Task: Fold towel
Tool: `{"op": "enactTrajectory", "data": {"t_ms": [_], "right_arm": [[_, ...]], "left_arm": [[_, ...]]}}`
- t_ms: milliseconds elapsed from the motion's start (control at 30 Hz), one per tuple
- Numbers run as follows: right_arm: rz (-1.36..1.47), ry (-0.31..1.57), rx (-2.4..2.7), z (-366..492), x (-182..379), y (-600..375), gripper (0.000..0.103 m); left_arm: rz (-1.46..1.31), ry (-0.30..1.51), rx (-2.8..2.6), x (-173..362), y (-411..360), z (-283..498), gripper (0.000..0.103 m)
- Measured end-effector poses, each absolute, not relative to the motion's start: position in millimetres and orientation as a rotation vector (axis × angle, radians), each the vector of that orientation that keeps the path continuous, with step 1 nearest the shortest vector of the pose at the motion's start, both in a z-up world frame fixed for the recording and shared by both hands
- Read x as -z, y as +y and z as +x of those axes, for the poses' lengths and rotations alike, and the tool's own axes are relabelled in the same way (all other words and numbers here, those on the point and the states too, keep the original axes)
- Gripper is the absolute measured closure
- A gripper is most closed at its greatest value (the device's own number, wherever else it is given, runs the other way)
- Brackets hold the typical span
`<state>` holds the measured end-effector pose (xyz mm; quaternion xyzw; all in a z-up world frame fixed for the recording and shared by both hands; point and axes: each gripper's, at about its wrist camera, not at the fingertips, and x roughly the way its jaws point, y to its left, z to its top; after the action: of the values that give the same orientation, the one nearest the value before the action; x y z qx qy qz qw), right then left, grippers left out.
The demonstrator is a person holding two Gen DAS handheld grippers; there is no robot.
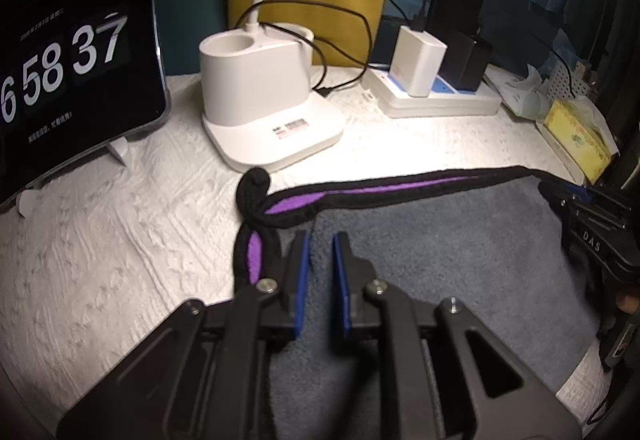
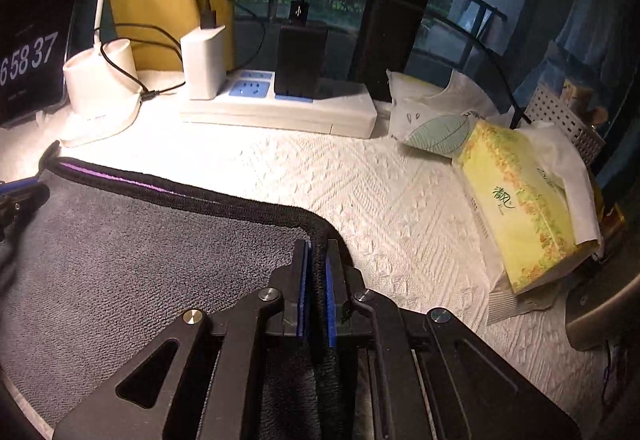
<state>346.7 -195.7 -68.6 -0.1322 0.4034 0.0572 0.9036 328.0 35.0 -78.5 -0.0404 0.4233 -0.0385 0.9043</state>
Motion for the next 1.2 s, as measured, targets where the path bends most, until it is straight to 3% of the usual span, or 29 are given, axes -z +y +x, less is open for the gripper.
{"op": "enactTrajectory", "data": {"t_ms": [133,233,300,367,400,433,467,1200], "right_arm": [[-0.276,0.841,-0.106,347.0,69.9,-196.3,0.082],[-0.271,0.847,-0.098,348.0,70.3,-198.2,0.077],[-0.267,0.845,-0.089,348.0,69.8,-199.6,0.069],[-0.259,0.841,-0.082,347.2,68.4,-201.6,0.058],[-0.255,0.837,-0.083,346.7,67.3,-201.6,0.048],[-0.254,0.831,-0.086,345.6,65.9,-201.2,0.038],[-0.258,0.825,-0.088,344.0,64.5,-200.4,0.035],[-0.22,0.695,-0.132,275.1,9.1,-205.2,0.035]], "left_arm": [[-0.109,0.87,0.086,76.9,40.0,326.7,0.087],[-0.096,0.854,0.083,73.5,38.7,323.0,0.079],[-0.085,0.848,0.074,71.0,37.6,320.6,0.06],[-0.096,0.84,0.084,67.8,38.2,317.2,0.024],[-0.097,0.832,0.082,65.6,38.8,315.3,0.02],[-0.096,0.82,0.079,63.0,39.8,313.2,0.019],[-0.097,0.817,0.077,61.5,40.5,312.6,0.019],[-0.07,0.721,0.098,19.6,28.5,253.5,0.019]]}}
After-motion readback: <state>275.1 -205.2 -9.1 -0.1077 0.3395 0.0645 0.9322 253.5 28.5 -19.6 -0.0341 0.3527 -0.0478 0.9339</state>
